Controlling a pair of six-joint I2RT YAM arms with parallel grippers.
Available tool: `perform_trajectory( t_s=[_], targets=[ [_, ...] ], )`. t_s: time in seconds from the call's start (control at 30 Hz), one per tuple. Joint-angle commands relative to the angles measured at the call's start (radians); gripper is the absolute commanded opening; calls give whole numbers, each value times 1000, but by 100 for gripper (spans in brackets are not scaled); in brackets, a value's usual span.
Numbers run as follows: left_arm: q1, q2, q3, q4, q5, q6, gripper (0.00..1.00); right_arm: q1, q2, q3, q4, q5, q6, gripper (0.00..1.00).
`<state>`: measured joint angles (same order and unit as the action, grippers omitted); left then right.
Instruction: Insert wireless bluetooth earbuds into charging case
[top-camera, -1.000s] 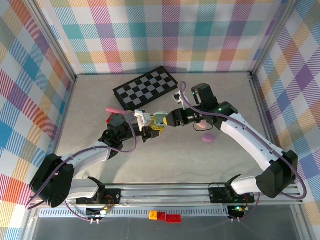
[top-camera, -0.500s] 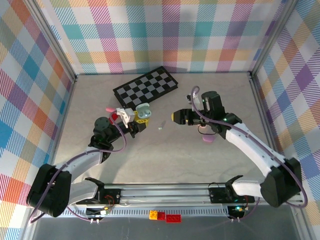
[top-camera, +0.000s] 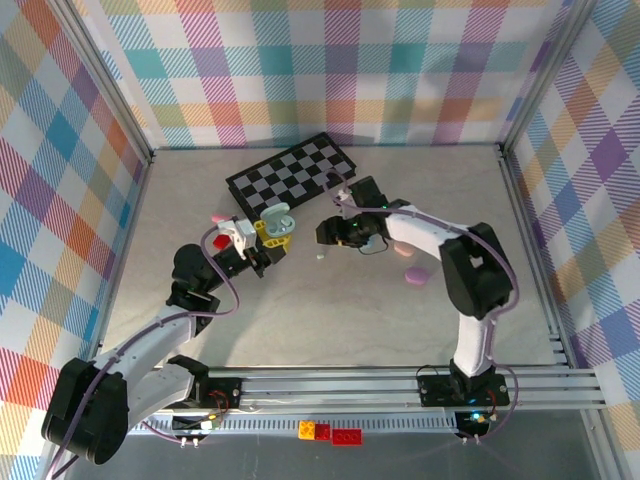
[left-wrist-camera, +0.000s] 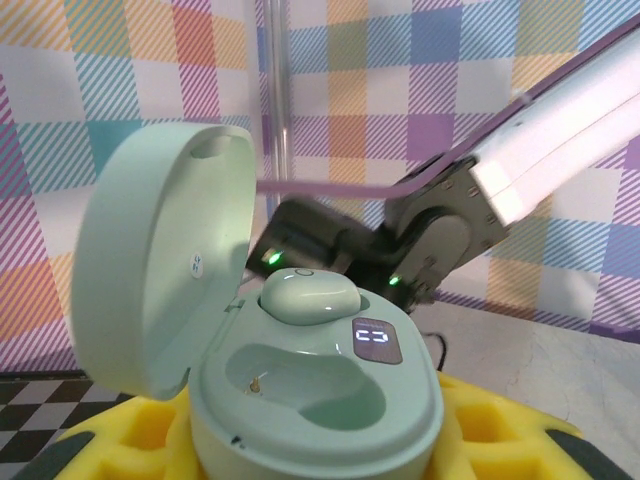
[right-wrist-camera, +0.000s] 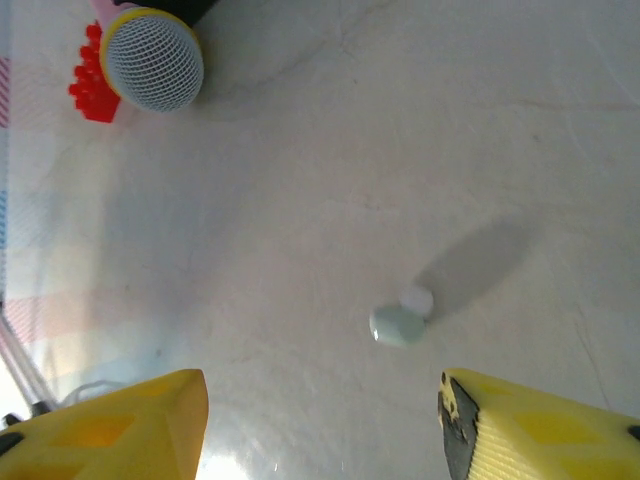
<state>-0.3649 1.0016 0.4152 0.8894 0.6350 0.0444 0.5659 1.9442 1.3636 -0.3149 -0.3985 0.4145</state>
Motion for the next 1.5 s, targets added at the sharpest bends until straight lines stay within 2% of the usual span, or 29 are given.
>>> perform_trajectory(
  t_s=[0.0, 0.17, 0.37, 0.53, 0.73, 0.8, 1.03, 1.17, 1.3, 1.47],
  targets=[
    [6, -32, -5, -7, 8, -10, 35, 30, 90, 100, -74, 36, -59, 62],
    [6, -52, 0, -46, 11, 3, 35, 37, 211, 204, -81, 26, -62, 63],
    [5, -55, 3, -75, 16, 10, 35, 37, 275, 258, -125, 48, -98, 63],
    [6, -51, 1, -73, 15, 9, 35, 37, 251, 216, -131, 35, -112, 63],
    [5, -40, 5, -60, 15, 4, 35, 44, 196, 134, -102, -12, -111, 57],
    [6, -32, -1, -42, 13, -3, 35, 53, 180, 114, -105, -8, -113, 54],
    [10, 5, -23, 8, -40, -3, 36, 73, 121, 57, -109, 24, -122, 53],
    [28, 37, -35, 53, -90, -29, 35, 93, 81, 52, -138, 128, -143, 57],
    [78, 35, -62, 66, -205, -60, 35, 112, 41, 52, -152, 246, -159, 62],
    [150, 6, -87, 26, -337, -79, 35, 180, 27, 84, -204, 440, -204, 62]
  ],
)
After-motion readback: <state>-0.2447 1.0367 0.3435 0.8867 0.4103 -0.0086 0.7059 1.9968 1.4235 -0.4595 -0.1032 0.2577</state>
